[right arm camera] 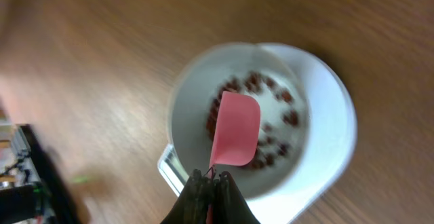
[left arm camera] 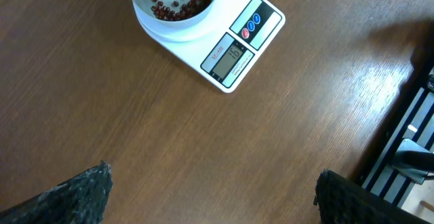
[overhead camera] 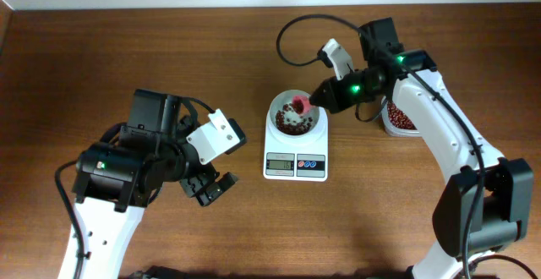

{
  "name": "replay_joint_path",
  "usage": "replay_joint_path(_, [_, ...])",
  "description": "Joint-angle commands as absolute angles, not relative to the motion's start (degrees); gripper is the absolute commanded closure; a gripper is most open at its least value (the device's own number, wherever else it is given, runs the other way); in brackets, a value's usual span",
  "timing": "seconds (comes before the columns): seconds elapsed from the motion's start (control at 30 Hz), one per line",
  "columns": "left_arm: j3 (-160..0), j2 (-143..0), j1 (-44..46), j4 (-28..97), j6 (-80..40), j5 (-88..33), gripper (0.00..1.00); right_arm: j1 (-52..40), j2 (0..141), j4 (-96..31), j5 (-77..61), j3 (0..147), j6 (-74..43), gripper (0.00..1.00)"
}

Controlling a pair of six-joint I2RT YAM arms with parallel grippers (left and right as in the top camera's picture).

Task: Scoop and weigh 50g on scale
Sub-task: 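Tilt the scoop over the bowl to pour beans with the right gripper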

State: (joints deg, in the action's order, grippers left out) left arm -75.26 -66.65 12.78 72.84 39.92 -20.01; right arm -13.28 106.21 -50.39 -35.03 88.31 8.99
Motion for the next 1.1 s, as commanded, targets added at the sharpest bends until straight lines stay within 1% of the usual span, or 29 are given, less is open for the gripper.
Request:
replay_joint_path(0.0, [-75.0, -66.6, 12.6, 72.7, 41.1, -21.0, 0.01, -13.5, 104.3, -50.3, -34.2, 89.1, 9.2, 0.96])
replay_joint_path(0.17, [-75.0, -66.6, 12.6, 72.7, 41.1, -21.0, 0.01, -13.5, 104.1, -50.3, -43.0, 91.6, 14.2, 0.96])
replay_joint_path(0.23, [-75.0, -66.6, 12.6, 72.7, 41.1, -21.0, 0.01, -14.0, 104.5, -53.7, -30.2, 91.6, 11.0, 0.96])
replay_joint_path(0.27, [-75.0, -66.6, 12.6, 72.7, 41.1, -21.0, 0.01, -14.9, 104.5, -55.7, -26.0, 91.6, 10.9, 0.96])
replay_joint_path(0.5, [-75.0, -66.6, 12.6, 72.7, 41.1, -21.0, 0.01, -17.2, 104.4, -55.4, -26.5, 95.5, 11.2, 0.96])
replay_joint_path(0.57, [-75.0, -66.6, 12.6, 72.7, 41.1, -21.0, 0.01, -17.2, 103.8, -55.4, -30.4, 96.9, 13.1, 0.96])
replay_joint_path(0.63, [-75.0, -66.6, 12.6, 72.7, 41.1, -21.0, 0.01, -18.1, 104.6, -57.5, -22.7, 96.9, 13.3, 0.96])
replay_joint_path(0.7, [-75.0, -66.6, 12.6, 72.7, 41.1, -21.0, 0.01, -19.8, 105.1, -58.9, -19.2, 96.9, 13.3, 0.96])
replay_joint_path(0.93, [-75.0, -66.6, 12.6, 72.7, 41.1, -21.0, 0.01, -20.5, 105.0, -57.8, -19.2, 100.0, 13.3, 0.96])
replay_joint_path(1.0, [-75.0, -66.6, 12.6, 72.7, 41.1, -21.0, 0.01, -20.6, 105.1, -57.7, -22.5, 100.3, 13.3, 0.96])
replay_joint_path(1.07, [-75.0, -66.6, 12.6, 72.7, 41.1, -21.0, 0.01, -20.6, 105.3, -58.5, -18.9, 100.3, 14.6, 0.96])
